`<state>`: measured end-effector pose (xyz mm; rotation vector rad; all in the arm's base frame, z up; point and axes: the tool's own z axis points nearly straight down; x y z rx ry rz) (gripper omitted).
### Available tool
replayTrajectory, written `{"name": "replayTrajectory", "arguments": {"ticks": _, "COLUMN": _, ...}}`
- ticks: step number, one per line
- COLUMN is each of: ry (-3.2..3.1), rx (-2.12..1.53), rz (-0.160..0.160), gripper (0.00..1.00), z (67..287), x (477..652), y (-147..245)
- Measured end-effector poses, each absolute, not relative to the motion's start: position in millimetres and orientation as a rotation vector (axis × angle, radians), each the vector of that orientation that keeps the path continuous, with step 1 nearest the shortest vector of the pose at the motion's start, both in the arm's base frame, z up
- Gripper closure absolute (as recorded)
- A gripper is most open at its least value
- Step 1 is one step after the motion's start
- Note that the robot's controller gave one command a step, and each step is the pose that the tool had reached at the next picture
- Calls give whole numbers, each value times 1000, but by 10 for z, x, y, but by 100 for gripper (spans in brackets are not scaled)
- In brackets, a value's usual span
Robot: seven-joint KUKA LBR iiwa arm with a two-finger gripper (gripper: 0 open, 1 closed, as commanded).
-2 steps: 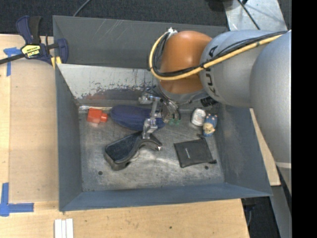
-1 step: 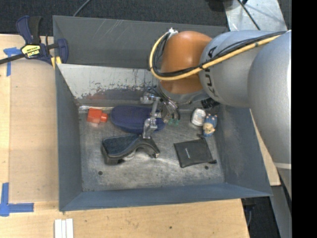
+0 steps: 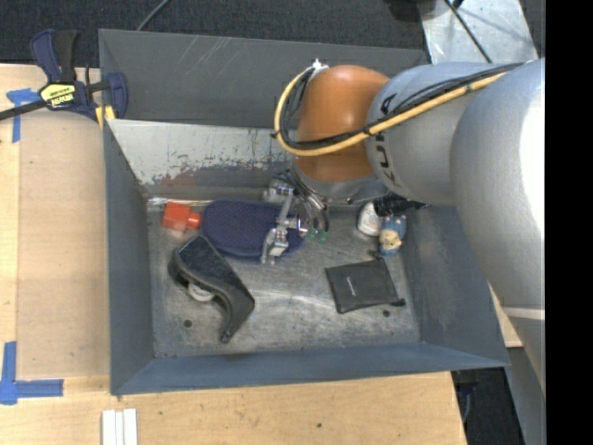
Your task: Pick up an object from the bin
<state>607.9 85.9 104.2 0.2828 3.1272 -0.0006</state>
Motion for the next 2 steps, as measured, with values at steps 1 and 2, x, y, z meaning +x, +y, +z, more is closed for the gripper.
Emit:
{"name": "replayTrajectory", "arguments": {"ticks": 1, "ry": 3127, "rx": 285, "rz": 0, "gripper": 100, "z": 1042, "x": 6082, "y": 859}}
{"name": "replayTrajectory", "arguments": {"ticks": 2, "ry": 3118, "rx": 283, "rz": 3, "gripper": 100, "z": 2010, "x": 6109, "y": 852}}
